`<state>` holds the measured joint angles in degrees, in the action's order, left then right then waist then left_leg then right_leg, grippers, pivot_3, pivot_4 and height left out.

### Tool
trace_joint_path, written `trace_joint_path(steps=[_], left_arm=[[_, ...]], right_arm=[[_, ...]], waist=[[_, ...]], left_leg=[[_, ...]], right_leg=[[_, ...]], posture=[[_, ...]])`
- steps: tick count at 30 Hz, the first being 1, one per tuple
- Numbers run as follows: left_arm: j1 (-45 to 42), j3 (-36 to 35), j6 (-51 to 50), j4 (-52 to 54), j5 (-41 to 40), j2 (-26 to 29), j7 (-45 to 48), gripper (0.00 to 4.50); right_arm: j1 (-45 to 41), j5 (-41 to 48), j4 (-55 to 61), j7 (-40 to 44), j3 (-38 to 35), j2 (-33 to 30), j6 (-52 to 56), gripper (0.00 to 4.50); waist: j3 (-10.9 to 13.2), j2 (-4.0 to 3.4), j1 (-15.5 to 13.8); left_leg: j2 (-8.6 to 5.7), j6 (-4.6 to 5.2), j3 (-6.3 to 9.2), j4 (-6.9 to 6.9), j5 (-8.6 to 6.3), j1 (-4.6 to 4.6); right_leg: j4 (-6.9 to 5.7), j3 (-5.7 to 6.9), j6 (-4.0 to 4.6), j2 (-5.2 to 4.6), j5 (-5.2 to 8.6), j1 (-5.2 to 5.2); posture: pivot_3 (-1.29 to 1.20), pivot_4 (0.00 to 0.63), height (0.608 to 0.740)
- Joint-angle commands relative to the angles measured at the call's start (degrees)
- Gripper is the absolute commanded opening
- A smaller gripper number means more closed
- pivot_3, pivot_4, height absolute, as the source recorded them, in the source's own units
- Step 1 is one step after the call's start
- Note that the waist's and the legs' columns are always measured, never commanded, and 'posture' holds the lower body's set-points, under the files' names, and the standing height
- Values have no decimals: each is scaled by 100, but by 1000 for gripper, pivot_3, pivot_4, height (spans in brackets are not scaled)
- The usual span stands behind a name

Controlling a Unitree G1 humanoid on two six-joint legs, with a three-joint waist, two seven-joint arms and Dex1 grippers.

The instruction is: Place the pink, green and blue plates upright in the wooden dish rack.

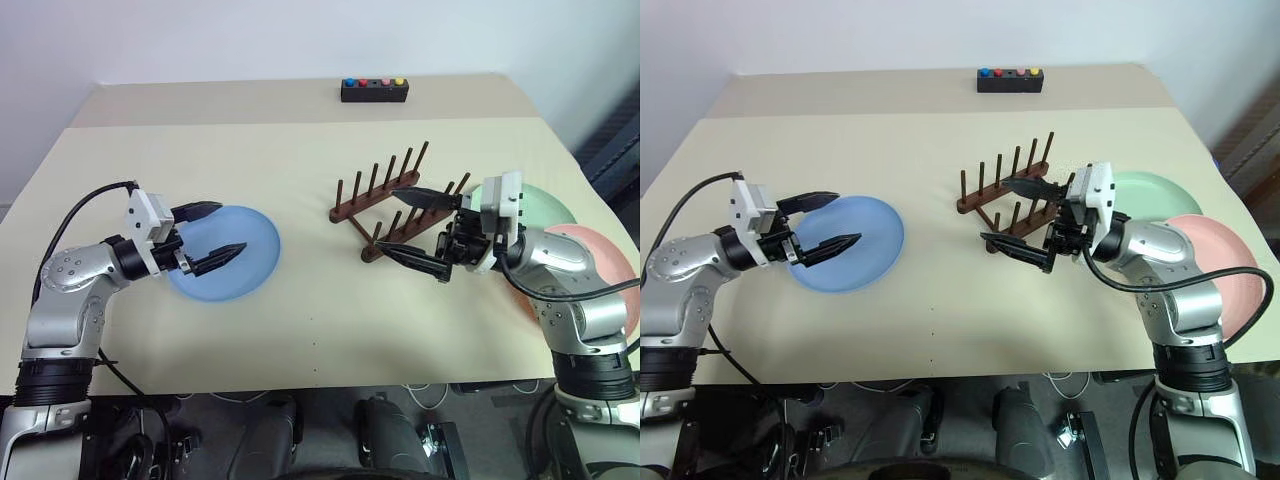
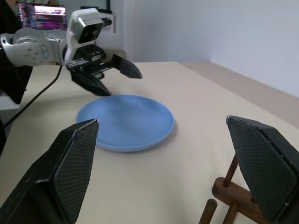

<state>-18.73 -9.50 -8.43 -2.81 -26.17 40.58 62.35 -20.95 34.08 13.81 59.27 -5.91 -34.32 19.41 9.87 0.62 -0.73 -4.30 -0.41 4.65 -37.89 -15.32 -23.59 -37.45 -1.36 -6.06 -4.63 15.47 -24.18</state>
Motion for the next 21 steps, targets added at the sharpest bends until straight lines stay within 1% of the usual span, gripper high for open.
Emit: trace_joint_path(steps=[1,5,8,14,21], left_arm=[[-463,170,204,-279,147,-13,160,4500],[-892,284,166,-590,199,-82,234,4500],[-985,371,146,-646,259,-129,228,4500],[-823,273,-2,-345,192,-6,184,4500],[-402,-29,-239,260,-48,106,-18,4500]], right_arm=[[60,54,356,-163,-14,102,-93,4474],[82,106,511,-319,-30,161,-46,4474],[90,111,464,-274,-54,133,-97,4474],[57,78,264,-63,-106,70,-306,4474],[-214,-51,-497,490,-90,-79,-685,4474]], waist=[[0,0,-5],[0,0,20],[0,0,26],[0,0,44],[0,0,42]], left_leg=[[-1,0,0,0,0,0],[-1,0,-1,-1,0,0],[-1,0,-1,-1,0,0],[0,0,-1,0,0,0],[0,0,-1,-1,0,0]], right_leg=[[0,0,0,0,0,2],[-1,3,0,2,0,-1],[-2,4,-1,4,0,-3],[-3,3,-1,6,0,-3],[-3,3,-1,4,0,-2]], posture=[[0,150,740],[0,150,740],[0,150,740],[0,150,740],[0,150,740]])
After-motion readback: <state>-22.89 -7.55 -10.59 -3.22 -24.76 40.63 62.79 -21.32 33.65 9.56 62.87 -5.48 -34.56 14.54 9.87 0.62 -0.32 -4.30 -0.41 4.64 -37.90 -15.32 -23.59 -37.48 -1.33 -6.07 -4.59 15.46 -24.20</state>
